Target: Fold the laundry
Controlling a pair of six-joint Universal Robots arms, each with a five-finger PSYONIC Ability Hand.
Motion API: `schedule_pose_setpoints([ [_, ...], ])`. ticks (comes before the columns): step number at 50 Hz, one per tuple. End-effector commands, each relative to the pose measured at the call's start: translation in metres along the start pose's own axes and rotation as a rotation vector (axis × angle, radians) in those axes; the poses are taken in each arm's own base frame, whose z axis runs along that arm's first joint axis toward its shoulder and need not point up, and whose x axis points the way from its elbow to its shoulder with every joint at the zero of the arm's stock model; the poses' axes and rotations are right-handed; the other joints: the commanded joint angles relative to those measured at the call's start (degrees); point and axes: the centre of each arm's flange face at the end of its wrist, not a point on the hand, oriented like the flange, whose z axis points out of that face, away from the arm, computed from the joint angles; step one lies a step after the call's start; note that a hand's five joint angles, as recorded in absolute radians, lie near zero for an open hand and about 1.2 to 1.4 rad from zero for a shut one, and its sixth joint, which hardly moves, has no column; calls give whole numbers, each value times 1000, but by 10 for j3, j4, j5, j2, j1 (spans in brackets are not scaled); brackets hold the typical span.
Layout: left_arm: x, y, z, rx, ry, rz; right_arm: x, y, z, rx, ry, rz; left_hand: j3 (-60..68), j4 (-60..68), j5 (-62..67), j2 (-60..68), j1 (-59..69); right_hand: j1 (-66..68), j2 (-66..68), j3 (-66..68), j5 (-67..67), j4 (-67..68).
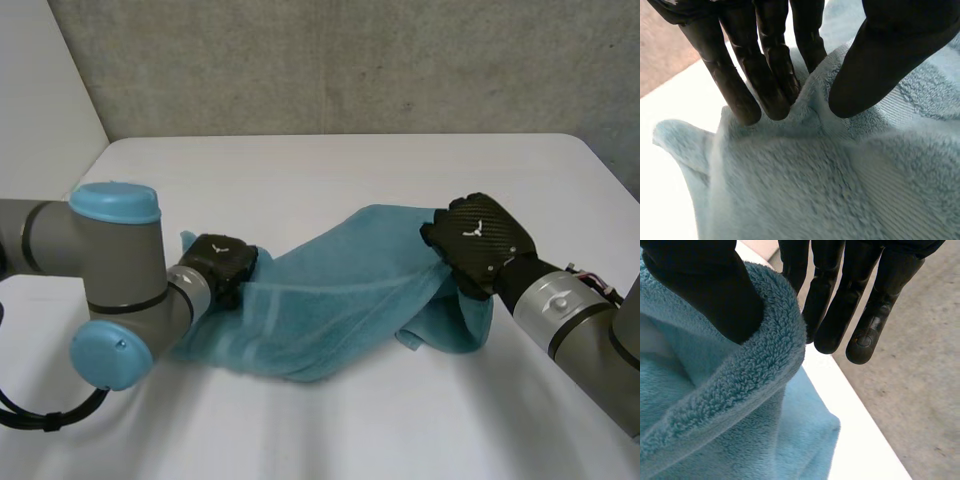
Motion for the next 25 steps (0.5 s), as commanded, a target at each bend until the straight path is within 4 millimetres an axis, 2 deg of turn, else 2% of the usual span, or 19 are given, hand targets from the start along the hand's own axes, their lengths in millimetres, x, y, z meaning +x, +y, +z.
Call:
schedule_pose_setpoints([
  [1,-9,-31,-35,90,-31,-10,17,-9,1,-17,84,-6,129,126,148,127,149,241,121,117,136,114],
  [5,-9,-35,-49,106,-29,-22,18,-12,-6,-96,51,17,129,126,148,127,149,241,121,117,136,114],
  [10,-4,-25,-53,77,-13,-11,11,-7,-7,-178,-31,54,129,126,148,127,149,241,121,117,136,114],
  [11,-4,-23,-50,70,-12,-12,11,-7,-7,-178,-32,54,129,126,148,127,149,241,121,117,136,114],
  [13,-3,-17,-44,52,-7,-9,5,12,6,-274,-87,55,129,126,148,127,149,241,121,117,136,114],
  [14,-3,-13,-35,43,-9,3,5,12,6,-274,-87,55,129,126,148,127,149,241,121,117,136,114],
  [15,-3,-13,-35,43,-9,3,5,19,15,-305,-108,29,129,126,148,127,149,241,121,117,136,114],
  [16,-5,-16,-24,59,-20,28,9,20,24,-317,-107,-1,129,126,148,127,149,241,121,117,136,114],
  [17,-9,-24,-15,91,-38,62,9,20,24,-317,-107,-1,129,126,148,127,149,241,121,117,136,114],
  [18,-9,-24,-15,91,-38,62,17,17,34,-313,-81,-28,129,126,148,127,149,241,121,117,136,114],
  [19,-15,-38,-6,148,-63,87,17,17,34,-313,-80,-28,129,126,148,127,149,241,121,117,136,114],
  [20,-26,-58,1,233,-108,110,31,7,45,-286,-21,-57,129,126,148,127,149,241,121,117,136,114],
  [21,-26,-58,1,233,-108,110,46,-13,56,-229,57,-92,129,126,148,127,149,241,121,117,136,114],
  [22,-37,-85,4,345,-161,119,46,-14,56,-228,58,-92,129,126,148,127,149,241,121,117,136,114],
  [23,-37,-85,4,346,-161,119,58,-40,67,-142,139,-125,129,126,148,127,149,241,121,117,136,114],
  [24,-47,-112,4,469,-209,125,75,-68,77,-34,244,-151,129,126,148,127,149,241,121,117,136,114],
  [25,-59,-145,-2,616,-274,131,75,-69,77,-33,245,-151,129,126,148,127,149,241,121,117,136,114],
])
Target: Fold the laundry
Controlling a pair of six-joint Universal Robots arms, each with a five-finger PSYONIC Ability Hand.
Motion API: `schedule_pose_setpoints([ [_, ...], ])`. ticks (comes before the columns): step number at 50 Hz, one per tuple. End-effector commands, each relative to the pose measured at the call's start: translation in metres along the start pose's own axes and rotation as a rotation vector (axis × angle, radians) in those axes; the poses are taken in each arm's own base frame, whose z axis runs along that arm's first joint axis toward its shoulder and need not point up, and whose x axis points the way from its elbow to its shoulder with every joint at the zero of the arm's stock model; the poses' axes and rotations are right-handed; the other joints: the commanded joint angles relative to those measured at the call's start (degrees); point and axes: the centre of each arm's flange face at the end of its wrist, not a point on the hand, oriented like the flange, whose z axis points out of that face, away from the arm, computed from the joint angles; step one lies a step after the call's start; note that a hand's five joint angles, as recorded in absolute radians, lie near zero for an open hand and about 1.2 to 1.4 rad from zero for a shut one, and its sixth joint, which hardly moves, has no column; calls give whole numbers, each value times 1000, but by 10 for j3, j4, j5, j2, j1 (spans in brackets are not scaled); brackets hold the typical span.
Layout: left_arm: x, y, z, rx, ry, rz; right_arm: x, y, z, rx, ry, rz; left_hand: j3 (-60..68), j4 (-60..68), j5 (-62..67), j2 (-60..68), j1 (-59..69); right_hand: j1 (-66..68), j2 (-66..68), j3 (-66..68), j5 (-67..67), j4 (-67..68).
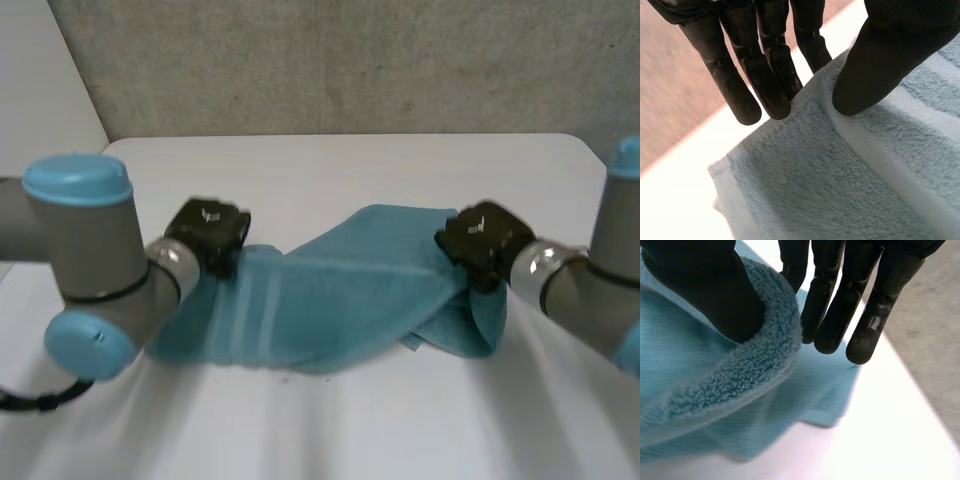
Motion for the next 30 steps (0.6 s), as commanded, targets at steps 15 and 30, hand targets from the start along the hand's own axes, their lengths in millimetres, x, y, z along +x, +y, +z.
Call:
schedule_pose_setpoints([
  [15,-92,-197,-33,996,-503,32,102,-178,-47,812,679,-39,116,115,148,116,149,241,121,117,136,114],
  [30,-45,-11,-8,405,-324,-11,-27,-37,9,268,0,-77,116,115,148,116,149,241,121,117,136,114],
])
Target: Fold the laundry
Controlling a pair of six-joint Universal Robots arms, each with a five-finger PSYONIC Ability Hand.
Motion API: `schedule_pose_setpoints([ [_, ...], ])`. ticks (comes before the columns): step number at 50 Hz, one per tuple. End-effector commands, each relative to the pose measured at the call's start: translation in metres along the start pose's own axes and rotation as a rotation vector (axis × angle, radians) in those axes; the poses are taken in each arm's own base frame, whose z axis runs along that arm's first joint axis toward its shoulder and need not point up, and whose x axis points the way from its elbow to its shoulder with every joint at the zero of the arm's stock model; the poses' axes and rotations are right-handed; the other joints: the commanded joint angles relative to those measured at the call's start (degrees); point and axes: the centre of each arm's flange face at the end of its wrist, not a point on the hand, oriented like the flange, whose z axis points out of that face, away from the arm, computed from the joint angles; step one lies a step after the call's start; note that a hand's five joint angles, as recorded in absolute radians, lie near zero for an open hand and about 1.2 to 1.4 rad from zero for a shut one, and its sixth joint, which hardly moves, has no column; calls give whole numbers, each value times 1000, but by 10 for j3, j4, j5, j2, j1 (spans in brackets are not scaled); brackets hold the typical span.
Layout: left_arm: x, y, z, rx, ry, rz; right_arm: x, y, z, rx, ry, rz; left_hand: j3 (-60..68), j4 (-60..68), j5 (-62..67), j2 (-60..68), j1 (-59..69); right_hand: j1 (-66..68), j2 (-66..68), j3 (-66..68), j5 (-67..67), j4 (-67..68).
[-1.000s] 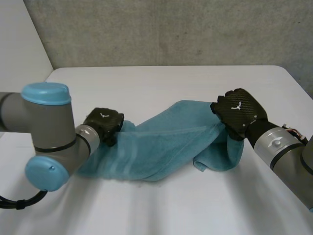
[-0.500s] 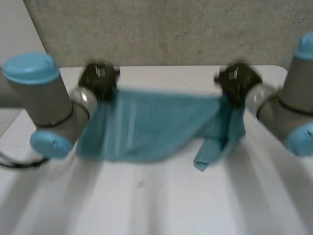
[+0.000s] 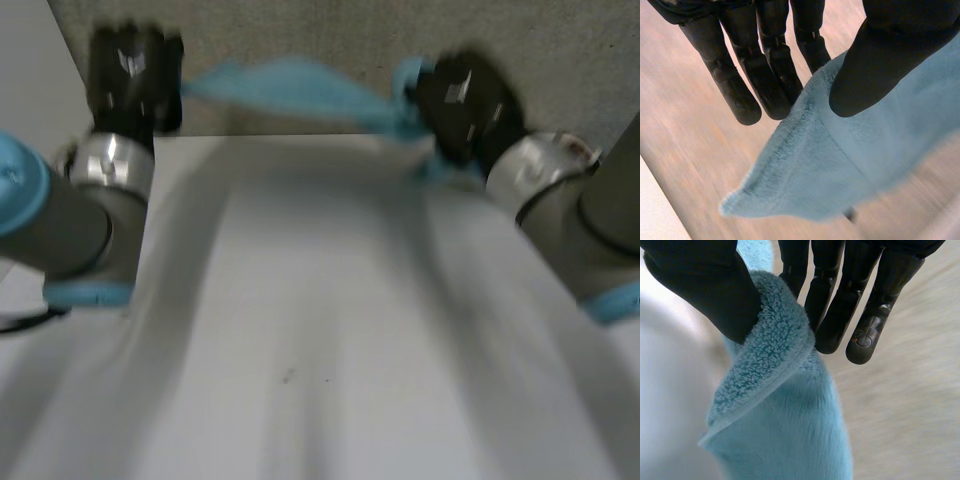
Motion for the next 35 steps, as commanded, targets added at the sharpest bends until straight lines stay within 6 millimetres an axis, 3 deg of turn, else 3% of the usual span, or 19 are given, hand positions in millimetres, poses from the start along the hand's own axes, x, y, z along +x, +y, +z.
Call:
schedule_pose_setpoints([
  [1,14,61,-54,-233,74,0,-66,72,-24,-255,-279,-22,116,115,148,113,149,241,121,117,133,114],
  [5,16,72,-62,-275,82,-1,-69,86,-26,-306,-282,-53,116,115,148,113,149,166,46,42,58,39],
  [7,12,76,-63,-288,74,1,-64,91,-27,-340,-244,-41,116,115,148,113,149,-58,-178,-182,-167,-185],
  [10,8,78,-63,-295,64,2,-62,92,-27,-355,-223,-19,116,115,148,113,149,-138,-259,-262,-247,-265],
  [12,8,77,-63,-291,62,1,-59,90,-31,-382,-183,81,116,115,148,113,149,-254,-374,-378,-362,-381],
  [15,8,73,-63,-283,61,-8,-54,82,-39,-384,-142,217,116,115,148,113,149,-303,-423,-427,-412,-430],
  [19,4,62,-60,-259,51,-26,-44,73,-47,-369,-80,361,116,115,148,113,149,-312,-432,-436,-420,-439],
  [26,-8,27,-53,-168,15,-95,-17,85,-73,-411,74,649,116,115,148,113,149,-300,-420,-424,-408,-427],
  [35,-15,14,-53,-140,-1,-123,-19,103,-91,-519,129,842,116,115,148,113,149,-280,-400,-404,-388,-407],
])
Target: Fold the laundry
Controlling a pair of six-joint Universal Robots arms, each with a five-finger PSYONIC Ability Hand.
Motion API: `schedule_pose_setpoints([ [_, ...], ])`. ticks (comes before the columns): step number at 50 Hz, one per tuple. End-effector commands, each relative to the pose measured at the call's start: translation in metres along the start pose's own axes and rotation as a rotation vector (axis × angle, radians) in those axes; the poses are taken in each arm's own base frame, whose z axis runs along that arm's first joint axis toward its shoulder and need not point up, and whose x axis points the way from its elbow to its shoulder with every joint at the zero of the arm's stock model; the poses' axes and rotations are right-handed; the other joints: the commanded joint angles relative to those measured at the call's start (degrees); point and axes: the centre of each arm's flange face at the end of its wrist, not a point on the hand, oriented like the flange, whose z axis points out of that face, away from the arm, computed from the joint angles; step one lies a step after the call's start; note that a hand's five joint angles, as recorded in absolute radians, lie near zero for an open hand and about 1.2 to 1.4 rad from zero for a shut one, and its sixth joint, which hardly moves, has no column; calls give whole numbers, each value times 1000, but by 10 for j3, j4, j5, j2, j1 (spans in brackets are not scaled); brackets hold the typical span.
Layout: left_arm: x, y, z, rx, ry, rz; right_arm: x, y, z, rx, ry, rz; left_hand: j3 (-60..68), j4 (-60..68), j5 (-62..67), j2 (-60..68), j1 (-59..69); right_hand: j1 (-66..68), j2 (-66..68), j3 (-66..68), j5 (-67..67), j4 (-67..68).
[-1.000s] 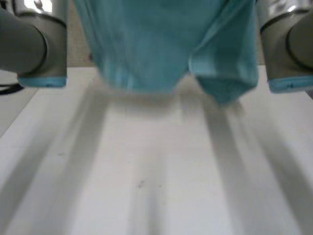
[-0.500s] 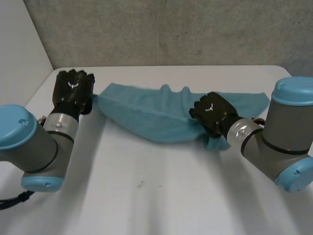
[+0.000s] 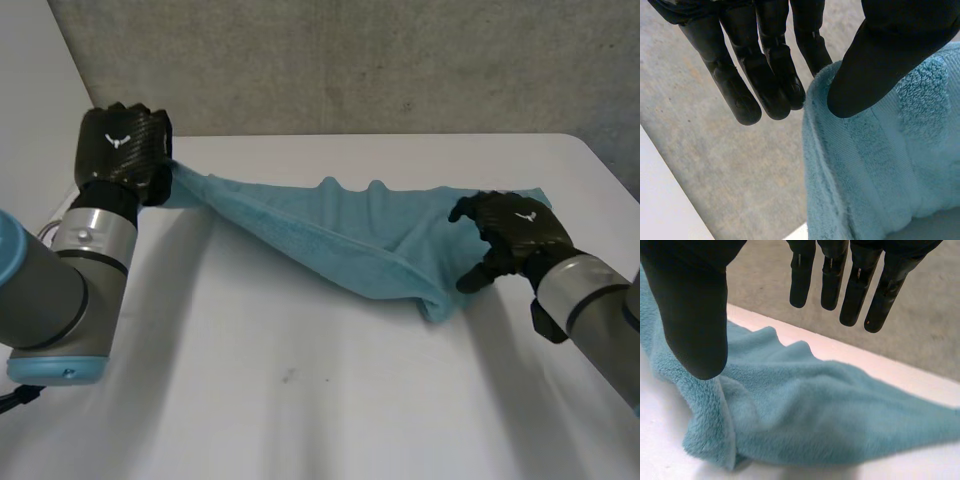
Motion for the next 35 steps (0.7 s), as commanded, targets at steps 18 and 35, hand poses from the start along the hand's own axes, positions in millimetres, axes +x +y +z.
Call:
schedule_pose_setpoints([
  [18,-4,-18,-9,16,-1,-37,-15,62,10,-191,-38,378,115,115,148,113,149,145,116,120,128,126],
  [35,-9,-16,-9,7,-11,-31,4,33,35,-9,128,260,115,115,148,113,149,576,548,552,560,558],
])
